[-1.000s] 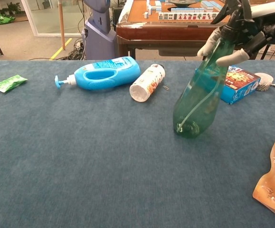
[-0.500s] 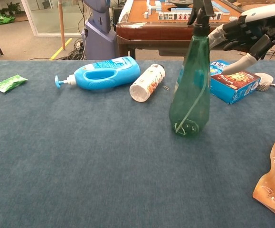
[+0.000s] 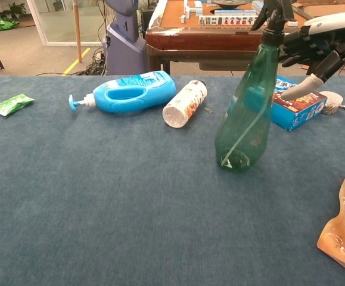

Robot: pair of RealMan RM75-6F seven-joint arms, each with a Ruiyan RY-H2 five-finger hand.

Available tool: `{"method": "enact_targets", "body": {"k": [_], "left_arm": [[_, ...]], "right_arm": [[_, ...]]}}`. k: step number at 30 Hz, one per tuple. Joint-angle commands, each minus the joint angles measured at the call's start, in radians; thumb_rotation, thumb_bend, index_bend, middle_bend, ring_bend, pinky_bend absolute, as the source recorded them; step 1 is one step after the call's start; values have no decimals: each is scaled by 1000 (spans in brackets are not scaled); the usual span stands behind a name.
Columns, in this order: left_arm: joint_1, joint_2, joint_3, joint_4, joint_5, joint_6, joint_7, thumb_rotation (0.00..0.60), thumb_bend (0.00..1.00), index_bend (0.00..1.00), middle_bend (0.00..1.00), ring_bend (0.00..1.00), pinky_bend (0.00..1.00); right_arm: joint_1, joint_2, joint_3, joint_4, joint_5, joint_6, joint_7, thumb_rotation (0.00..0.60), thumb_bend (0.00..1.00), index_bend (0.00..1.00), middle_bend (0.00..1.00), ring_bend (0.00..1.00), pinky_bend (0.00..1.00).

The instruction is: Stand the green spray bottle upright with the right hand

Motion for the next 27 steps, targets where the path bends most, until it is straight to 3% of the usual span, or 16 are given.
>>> {"method": "enact_targets", "body": {"k": [1, 3, 10, 17, 27], "left_arm": [[0, -1, -1, 0, -1, 0, -1, 600, 255, 96, 0, 0, 0], [0, -1, -1, 1, -3, -1, -1, 600, 255, 96, 0, 0, 0], [-6, -2, -6, 7, -5, -5, -8, 600, 256, 96, 0, 0, 0], [-20, 0, -13, 8, -10, -22, -6, 600, 255, 96, 0, 0, 0], [-38, 3, -18, -11, -6, -37, 11, 600, 255, 96, 0, 0, 0]], "right_arm": [[-12, 10, -4, -9, -6, 15, -2, 600, 54, 236, 133, 0, 0], [-28, 23, -8, -20, -14, 37, -4, 600, 62, 236, 133, 0, 0], [-142, 73, -61, -54, -94, 227, -116, 600, 252, 236, 142, 0, 0], [-294, 72, -138, -60, -171, 482, -314, 600, 276, 236, 175, 0, 0], [-500, 55, -233, -28, -323, 770, -390, 600, 283, 236, 188, 0, 0]]}}
